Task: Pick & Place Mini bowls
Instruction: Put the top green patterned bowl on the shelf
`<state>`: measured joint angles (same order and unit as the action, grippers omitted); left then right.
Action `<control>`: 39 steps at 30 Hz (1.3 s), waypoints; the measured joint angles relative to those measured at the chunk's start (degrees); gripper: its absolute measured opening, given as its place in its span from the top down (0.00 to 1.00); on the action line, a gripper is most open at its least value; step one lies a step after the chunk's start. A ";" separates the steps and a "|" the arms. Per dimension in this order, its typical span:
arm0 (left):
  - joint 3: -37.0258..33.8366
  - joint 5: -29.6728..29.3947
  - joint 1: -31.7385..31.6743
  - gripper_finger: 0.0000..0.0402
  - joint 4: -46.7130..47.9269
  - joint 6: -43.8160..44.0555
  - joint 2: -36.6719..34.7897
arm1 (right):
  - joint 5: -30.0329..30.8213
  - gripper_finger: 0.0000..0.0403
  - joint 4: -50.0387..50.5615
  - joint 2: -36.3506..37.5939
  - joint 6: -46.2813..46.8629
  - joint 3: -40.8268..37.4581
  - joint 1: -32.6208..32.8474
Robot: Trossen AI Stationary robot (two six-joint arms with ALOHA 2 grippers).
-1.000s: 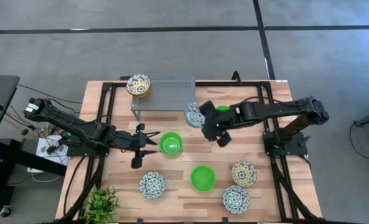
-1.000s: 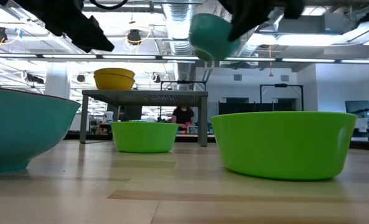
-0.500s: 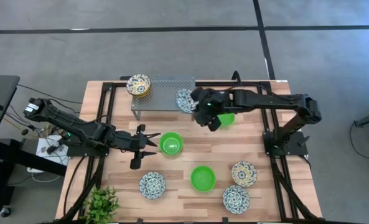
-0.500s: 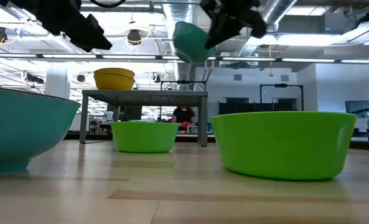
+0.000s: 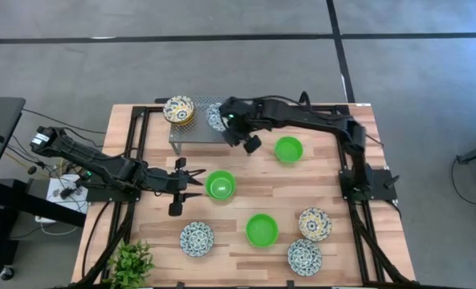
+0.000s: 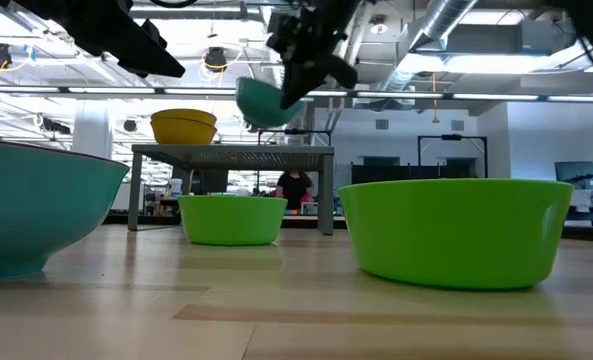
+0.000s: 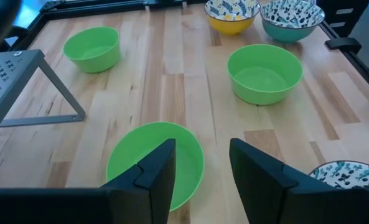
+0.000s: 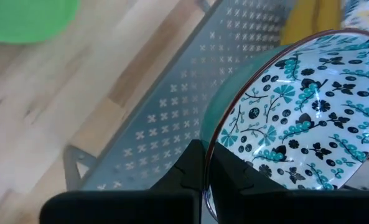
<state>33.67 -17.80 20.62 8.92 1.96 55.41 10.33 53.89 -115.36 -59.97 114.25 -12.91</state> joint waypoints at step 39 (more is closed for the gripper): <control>-0.07 0.04 0.02 0.62 0.03 0.00 0.14 | -3.21 0.95 3.76 -8.72 -0.56 10.94 -3.85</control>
<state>33.61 -17.76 20.64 8.95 1.96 55.55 7.11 57.65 -124.09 -60.53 125.19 -16.75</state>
